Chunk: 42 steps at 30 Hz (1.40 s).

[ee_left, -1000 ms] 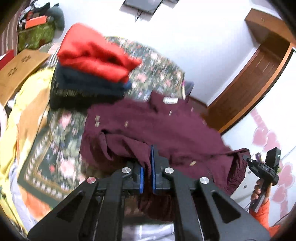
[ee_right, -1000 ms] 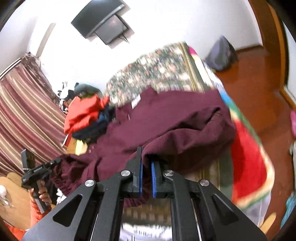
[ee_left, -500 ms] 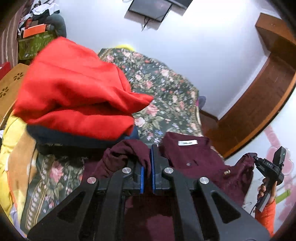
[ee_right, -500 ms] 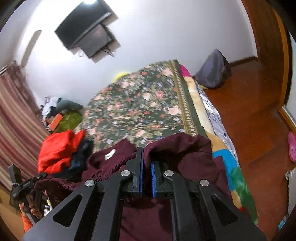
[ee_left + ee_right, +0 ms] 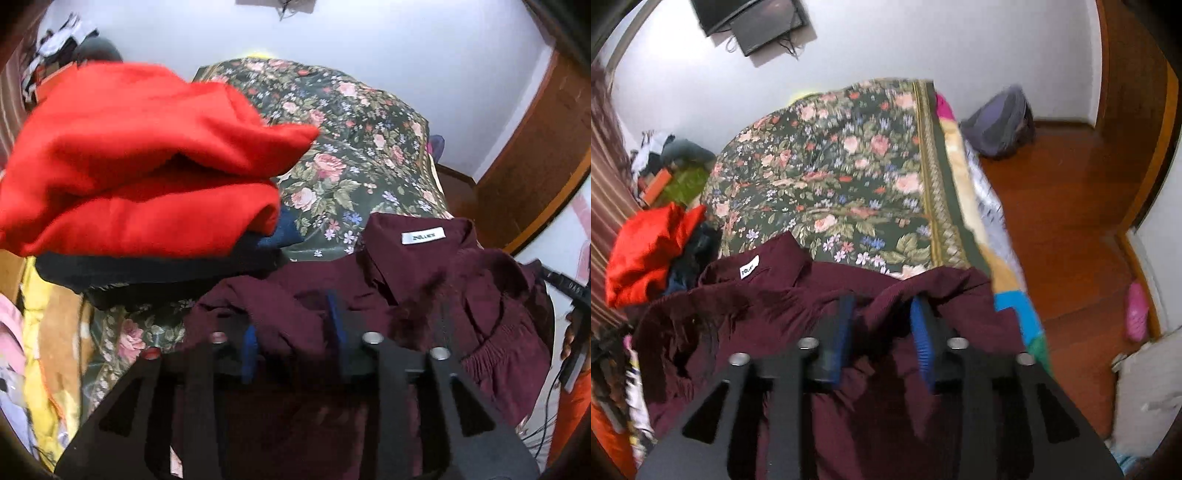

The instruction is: Fold large clothes

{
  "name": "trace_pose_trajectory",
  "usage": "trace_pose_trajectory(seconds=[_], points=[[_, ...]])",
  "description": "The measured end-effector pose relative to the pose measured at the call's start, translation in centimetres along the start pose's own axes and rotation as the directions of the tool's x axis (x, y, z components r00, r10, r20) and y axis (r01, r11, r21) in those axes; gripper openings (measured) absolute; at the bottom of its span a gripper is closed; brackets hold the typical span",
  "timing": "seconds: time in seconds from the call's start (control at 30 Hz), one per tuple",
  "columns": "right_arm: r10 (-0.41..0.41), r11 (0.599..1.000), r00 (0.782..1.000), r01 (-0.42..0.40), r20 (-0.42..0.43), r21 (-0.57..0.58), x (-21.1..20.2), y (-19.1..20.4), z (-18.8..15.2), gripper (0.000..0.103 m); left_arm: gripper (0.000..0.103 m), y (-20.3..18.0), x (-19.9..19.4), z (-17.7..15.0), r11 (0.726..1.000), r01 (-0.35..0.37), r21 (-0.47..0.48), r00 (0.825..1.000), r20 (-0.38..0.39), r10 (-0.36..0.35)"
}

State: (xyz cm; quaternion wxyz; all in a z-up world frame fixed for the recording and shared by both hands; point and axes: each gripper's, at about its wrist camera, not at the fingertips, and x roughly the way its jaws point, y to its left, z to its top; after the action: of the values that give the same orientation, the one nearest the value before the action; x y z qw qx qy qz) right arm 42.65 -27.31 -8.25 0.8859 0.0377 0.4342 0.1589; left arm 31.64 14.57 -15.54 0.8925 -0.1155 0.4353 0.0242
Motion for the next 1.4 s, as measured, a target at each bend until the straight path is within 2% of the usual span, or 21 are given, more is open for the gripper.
trace_pose_trajectory(seconds=[0.03,0.23,0.33,0.47,0.57,0.6,0.7,0.77,0.83,0.97,1.03,1.1,1.2,1.27,1.3,1.37,1.4], points=[[0.005,1.0,1.0,-0.005,0.019,-0.014,-1.0,0.3,-0.2,0.045,0.042,-0.3,-0.7,-0.1,1.0,0.0,0.012,1.0,0.012,0.0],[0.028,0.995,0.998,-0.023,0.048,-0.1,-3.8,3.4,-1.2,0.046,0.05,-1.5,-3.7,-1.0,0.999,0.011,0.033,0.998,0.054,-0.013],[0.045,0.988,0.998,-0.039,0.041,-0.15,-4.5,5.5,-2.2,0.046,0.058,-2.0,-6.1,-1.7,0.998,-0.014,0.069,0.993,0.12,0.006],[0.072,0.975,0.997,-0.064,0.031,-0.212,-4.4,8.4,-3.7,0.046,0.072,-2.8,-9.3,-3.0,0.988,-0.083,0.127,0.975,0.214,0.055],[0.088,0.963,0.996,-0.081,0.016,-0.258,-3.9,10.7,-4.9,0.046,0.088,-2.3,-10.5,-4.6,0.986,-0.114,0.119,0.966,0.247,0.081],[0.093,0.959,0.996,-0.087,0.009,-0.271,-3.7,11.4,-5.3,0.046,0.089,-2.0,-10.6,-5.0,0.986,-0.124,0.108,0.963,0.252,0.093],[0.104,0.946,0.995,-0.103,-0.015,-0.307,-2.8,13.1,-6.4,0.046,0.09,-0.4,-9.9,-6.8,0.984,-0.173,0.045,0.962,0.223,0.159],[0.101,0.94,0.994,-0.106,-0.034,-0.325,-2.1,13.8,-7.3,0.046,0.09,1.3,-8.7,-8.1,0.981,-0.192,-0.031,0.967,0.164,0.194],[0.09,0.936,0.994,-0.105,-0.06,-0.335,-1.4,14.2,-8.1,0.046,0.09,2.9,-7.6,-9.3,0.976,-0.182,-0.118,0.975,0.106,0.195],[0.049,0.935,0.991,-0.089,-0.123,-0.344,0.6,14.5,-9.8,0.046,0.089,6.2,-4.9,-11.6,0.939,-0.12,-0.324,0.992,-0.006,0.125],[0.029,0.929,0.994,-0.065,-0.105,-0.363,0.9,14.5,-10.6,0.047,0.089,7.0,-3.8,-12.3,0.917,-0.079,-0.391,0.997,-0.036,0.071],[0.022,0.925,0.996,-0.052,-0.083,-0.377,0.7,14.5,-10.9,0.051,0.09,7.8,-2.2,-12.9,0.882,-0.014,-0.471,0.998,-0.06,-0.016],[0.03,0.93,0.996,-0.06,-0.088,-0.362,0.7,14.2,-10.7,0.054,0.089,7.8,0.3,-13.0,0.845,0.057,-0.532,0.987,-0.096,-0.127],[0.039,0.934,0.995,-0.07,-0.093,-0.35,0.7,14.1,-10.7,0.055,0.089,7.8,2.0,-13.1,0.805,0.107,-0.584,0.973,-0.105,-0.205],[0.042,0.935,0.995,-0.073,-0.095,-0.347,0.7,14.0,-10.7,0.055,0.089,7.8,3.1,-13.2,0.777,0.136,-0.615,0.962,-0.105,-0.251],[0.039,0.935,0.995,-0.07,-0.096,-0.349,0.7,14.2,-10.8,0.055,0.09,7.5,4.3,-13.0,0.751,0.161,-0.641,0.955,-0.092,-0.283],[0.034,0.933,0.995,-0.065,-0.095,-0.353,0.7,14.3,-10.8,0.055,0.089,7.2,4.5,-12.7,0.756,0.155,-0.637,0.96,-0.083,-0.267]])
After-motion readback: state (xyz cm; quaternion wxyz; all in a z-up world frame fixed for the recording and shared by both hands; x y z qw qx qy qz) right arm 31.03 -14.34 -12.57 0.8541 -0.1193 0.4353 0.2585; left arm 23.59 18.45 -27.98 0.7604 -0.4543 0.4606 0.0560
